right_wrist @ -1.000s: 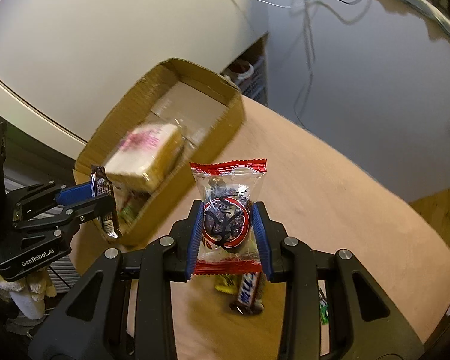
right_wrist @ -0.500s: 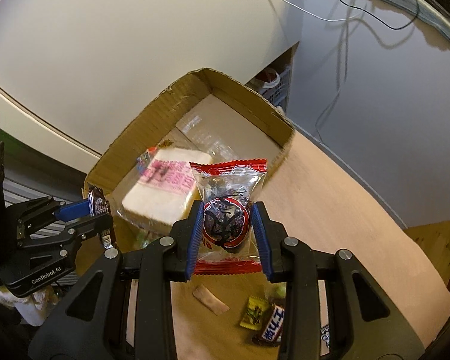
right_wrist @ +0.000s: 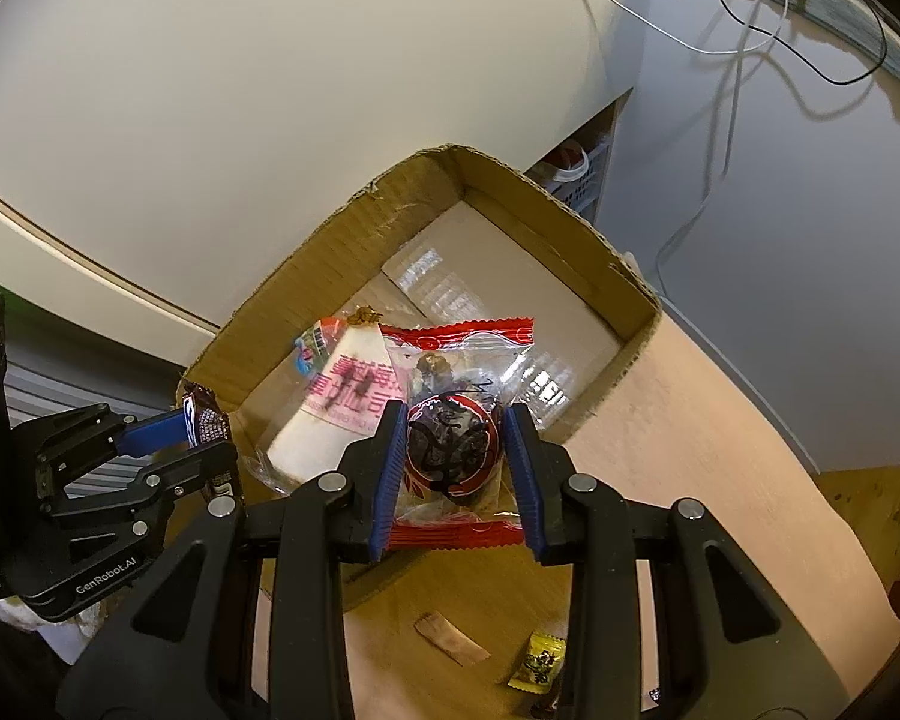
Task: Organize snacks
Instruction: 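Carry both snacks over the box and open both tools to release them, then move left tool to another chocolate bar while right tool approaches the green square candy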
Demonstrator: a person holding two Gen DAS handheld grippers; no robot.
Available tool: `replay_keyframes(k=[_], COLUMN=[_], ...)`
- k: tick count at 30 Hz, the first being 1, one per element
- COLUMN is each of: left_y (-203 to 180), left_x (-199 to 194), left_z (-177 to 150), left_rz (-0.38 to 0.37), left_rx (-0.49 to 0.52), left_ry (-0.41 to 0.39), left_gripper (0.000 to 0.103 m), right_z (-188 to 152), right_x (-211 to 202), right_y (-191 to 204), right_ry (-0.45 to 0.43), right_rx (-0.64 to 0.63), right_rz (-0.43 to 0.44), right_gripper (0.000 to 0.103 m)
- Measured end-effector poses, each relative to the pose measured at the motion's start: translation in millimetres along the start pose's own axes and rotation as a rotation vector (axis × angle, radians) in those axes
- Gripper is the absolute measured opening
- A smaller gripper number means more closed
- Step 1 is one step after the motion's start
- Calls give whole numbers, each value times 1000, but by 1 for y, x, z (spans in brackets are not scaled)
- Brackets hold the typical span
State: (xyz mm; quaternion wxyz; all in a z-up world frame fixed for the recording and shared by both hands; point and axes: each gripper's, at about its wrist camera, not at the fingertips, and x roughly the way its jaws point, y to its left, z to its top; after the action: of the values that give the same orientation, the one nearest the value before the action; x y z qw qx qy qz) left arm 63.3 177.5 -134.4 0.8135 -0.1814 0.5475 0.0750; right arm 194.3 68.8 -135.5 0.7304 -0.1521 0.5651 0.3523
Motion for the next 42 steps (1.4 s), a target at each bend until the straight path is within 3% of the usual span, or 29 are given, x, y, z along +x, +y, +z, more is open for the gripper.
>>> replay_keyframes(k=[3,7,12,24,29,33,36,42], left_y=[1,0,-2,-21,-30,-44,-54,-79], left_x=[0,-1,-3,-16,-19,-21,-22,-13], left_z=[1,3,4,1,-3,-11,-18,-31], left_rz=[2,6,13,22,-11,-24,-38,-80], left_rx=[-1,-5,-3,57,76,132,161,199], left_ry=[-1,-7,-14,-50,-57,-84,-101,-42], left_gripper=[28,44,51,52,52,52,65,67], right_z=[2,3,3,-6,-15,-29,-43,-88], right_x=[0,-5,-7,-19,-33,-47,-56,-72], right_y=[2,2,1,-8,-17,-30,-40,-77], right_ry=[-5,-26,-24,-38,-73,-98,-120,-133], right_rx=[-1,5,8,30,59,96,117,225], right_rz=[-5,-8,-9,-25,-43,-67,-76,-60], right_gripper=[37,65,65,65,65,65,65,65])
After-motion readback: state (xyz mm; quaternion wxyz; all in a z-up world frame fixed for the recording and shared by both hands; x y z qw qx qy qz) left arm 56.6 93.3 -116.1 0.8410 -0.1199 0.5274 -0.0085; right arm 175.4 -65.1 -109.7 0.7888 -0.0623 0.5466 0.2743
